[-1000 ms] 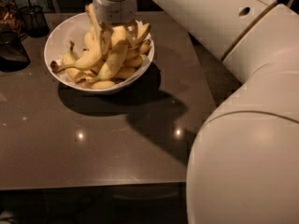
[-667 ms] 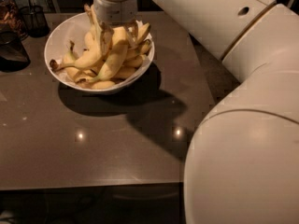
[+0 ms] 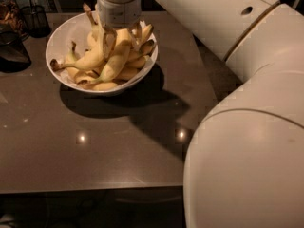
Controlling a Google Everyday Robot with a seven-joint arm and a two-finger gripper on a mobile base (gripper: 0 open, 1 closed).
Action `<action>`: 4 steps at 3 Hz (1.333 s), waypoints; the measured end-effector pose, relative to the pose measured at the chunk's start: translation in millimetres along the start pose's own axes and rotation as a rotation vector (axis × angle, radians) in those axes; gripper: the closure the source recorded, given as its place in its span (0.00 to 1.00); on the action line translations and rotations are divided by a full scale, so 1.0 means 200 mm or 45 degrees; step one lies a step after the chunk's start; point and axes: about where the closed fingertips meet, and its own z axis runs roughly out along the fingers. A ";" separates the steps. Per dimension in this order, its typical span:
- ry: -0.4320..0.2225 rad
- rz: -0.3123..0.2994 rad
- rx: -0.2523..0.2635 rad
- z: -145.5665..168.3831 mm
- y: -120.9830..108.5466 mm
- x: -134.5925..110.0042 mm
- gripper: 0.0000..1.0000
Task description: Pick banana from white bowl
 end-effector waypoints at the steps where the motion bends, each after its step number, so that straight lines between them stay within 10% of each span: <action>1: 0.013 0.011 -0.006 0.01 0.00 0.01 0.45; 2: 0.018 0.018 -0.011 0.01 0.00 0.01 0.45; 4: 0.008 0.041 -0.004 0.01 -0.03 0.01 0.86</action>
Offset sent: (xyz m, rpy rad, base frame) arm -0.0103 -0.0688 -0.0669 -0.0341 0.1341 -0.1421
